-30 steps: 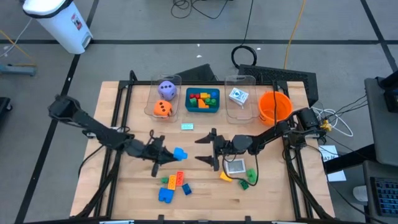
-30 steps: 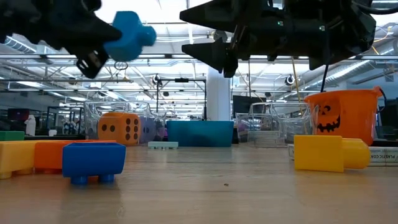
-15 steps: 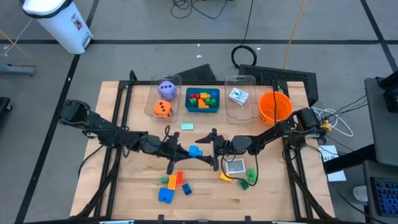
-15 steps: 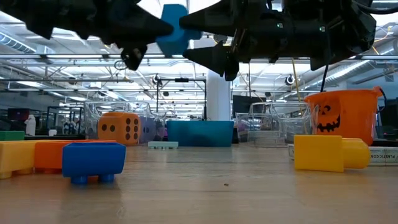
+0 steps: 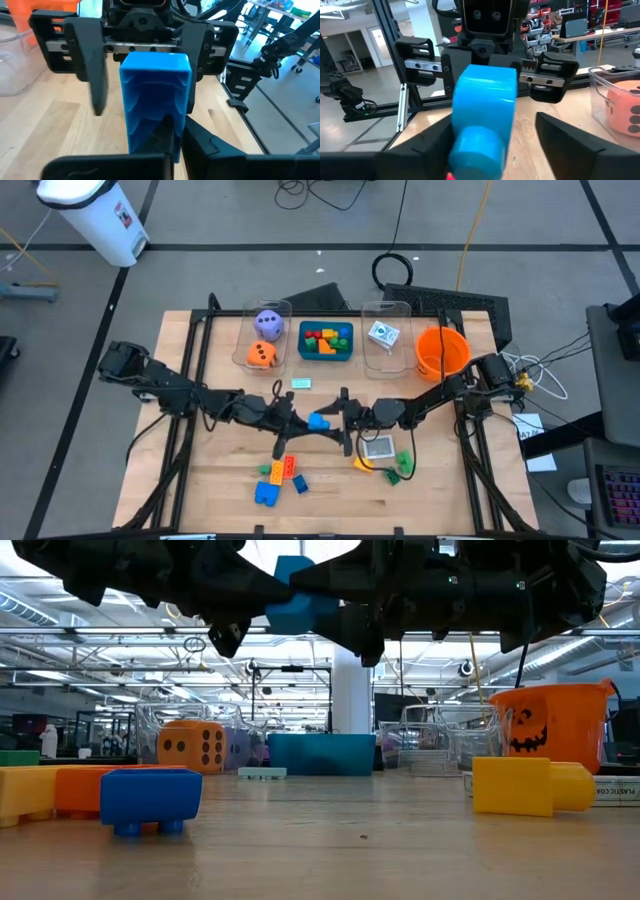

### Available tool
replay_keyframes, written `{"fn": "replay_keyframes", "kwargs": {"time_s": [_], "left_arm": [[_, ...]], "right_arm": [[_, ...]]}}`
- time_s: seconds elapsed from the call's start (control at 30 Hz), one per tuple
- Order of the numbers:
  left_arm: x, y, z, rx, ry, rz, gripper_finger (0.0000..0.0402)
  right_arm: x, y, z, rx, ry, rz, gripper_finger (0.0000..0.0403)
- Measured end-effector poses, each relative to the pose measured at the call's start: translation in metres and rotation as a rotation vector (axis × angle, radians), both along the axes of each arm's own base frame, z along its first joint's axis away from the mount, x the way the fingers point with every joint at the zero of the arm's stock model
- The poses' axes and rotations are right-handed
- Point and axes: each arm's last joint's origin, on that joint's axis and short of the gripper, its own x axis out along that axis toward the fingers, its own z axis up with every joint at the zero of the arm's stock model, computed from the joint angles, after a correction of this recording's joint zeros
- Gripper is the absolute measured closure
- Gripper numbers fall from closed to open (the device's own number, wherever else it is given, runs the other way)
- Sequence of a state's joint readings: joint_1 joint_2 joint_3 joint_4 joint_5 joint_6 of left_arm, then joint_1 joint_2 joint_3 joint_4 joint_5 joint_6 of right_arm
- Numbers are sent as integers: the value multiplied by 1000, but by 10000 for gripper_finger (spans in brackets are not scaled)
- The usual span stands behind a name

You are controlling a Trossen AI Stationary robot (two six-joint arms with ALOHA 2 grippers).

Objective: Pick & Place Toys
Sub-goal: Put the blue game piece into the blue bin

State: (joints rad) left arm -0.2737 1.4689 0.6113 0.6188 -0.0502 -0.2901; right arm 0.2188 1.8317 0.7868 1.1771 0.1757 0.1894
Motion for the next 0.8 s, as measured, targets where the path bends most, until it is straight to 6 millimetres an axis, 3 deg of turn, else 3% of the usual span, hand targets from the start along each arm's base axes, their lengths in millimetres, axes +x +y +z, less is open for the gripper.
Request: {"fn": "replay_keyframes", "kwargs": {"time_s": [0.27, 0.8], "left_arm": [[-1, 0, -2, 10, 18, -7, 305], [-5, -1, 4, 40, 7, -71, 167]], "right_arm": [[0, 0, 0, -22, 1, -1, 267], [0, -1, 0, -53, 0, -8, 272]]}}
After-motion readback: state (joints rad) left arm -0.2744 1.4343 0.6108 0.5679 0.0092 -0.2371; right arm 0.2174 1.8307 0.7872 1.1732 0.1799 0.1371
